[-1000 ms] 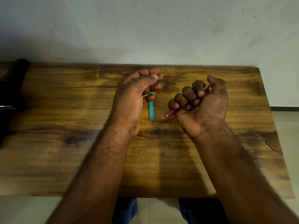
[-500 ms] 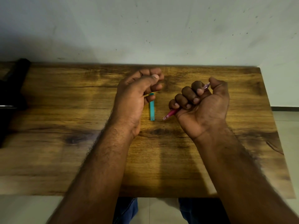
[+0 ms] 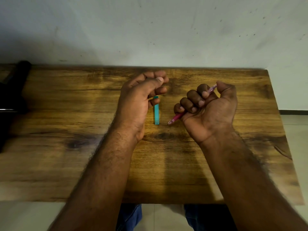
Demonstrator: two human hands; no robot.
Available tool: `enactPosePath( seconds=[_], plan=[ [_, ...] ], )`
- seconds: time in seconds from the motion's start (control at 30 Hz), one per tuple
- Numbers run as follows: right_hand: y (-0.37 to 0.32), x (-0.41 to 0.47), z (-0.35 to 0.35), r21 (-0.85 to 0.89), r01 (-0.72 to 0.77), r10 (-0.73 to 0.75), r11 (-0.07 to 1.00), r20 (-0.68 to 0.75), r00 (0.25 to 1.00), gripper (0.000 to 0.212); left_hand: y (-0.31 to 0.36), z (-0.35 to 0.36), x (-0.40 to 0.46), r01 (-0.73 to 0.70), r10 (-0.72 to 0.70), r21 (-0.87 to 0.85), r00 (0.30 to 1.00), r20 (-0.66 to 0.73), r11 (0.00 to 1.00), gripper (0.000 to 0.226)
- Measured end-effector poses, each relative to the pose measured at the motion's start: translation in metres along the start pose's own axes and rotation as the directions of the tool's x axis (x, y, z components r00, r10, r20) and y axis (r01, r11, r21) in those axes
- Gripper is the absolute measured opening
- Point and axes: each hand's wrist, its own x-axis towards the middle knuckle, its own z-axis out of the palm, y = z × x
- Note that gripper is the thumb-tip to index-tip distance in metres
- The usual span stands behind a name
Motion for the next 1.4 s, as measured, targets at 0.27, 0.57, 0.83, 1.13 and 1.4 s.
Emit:
enactPosePath(
  seconds=[0.27,0.57,0.83,1.13,1.4],
  plan=[
    [0.0002,-0.0003,0.0004,0.012,0.000,0.000,1.000,-0.019,1.000,0.051,-0.0003,0.0000,0.0000,-0.004,0.004,0.007,1.000,0.001,1.000,0.023],
    [0.0004,-0.0011,0.0011,-0.009,0.005,-0.005,1.000,-0.031,1.000,0.050,0.0005,0.0003,-0.0007,-0.009,0.009,0.022,1.000,-0.002,1.000,0.023],
    [0.0003,-0.0009,0.0007,-0.009,0.007,-0.007,1.000,-0.041,0.999,0.051,0.0007,0.0002,-0.0008,-0.008,0.008,0.023,1.000,-0.003,1.000,0.021],
    [0.0007,0.0002,0.0005,-0.058,0.009,-0.012,0.998,-0.043,0.999,0.049,0.0013,0.0004,-0.0012,-0.009,0.009,0.031,1.000,-0.001,0.999,0.020],
    [0.0012,-0.0010,0.0019,-0.071,0.006,-0.010,0.997,-0.048,0.999,0.050,0.0008,0.0001,-0.0007,-0.010,0.010,0.032,1.000,0.006,0.999,0.020]
  ],
)
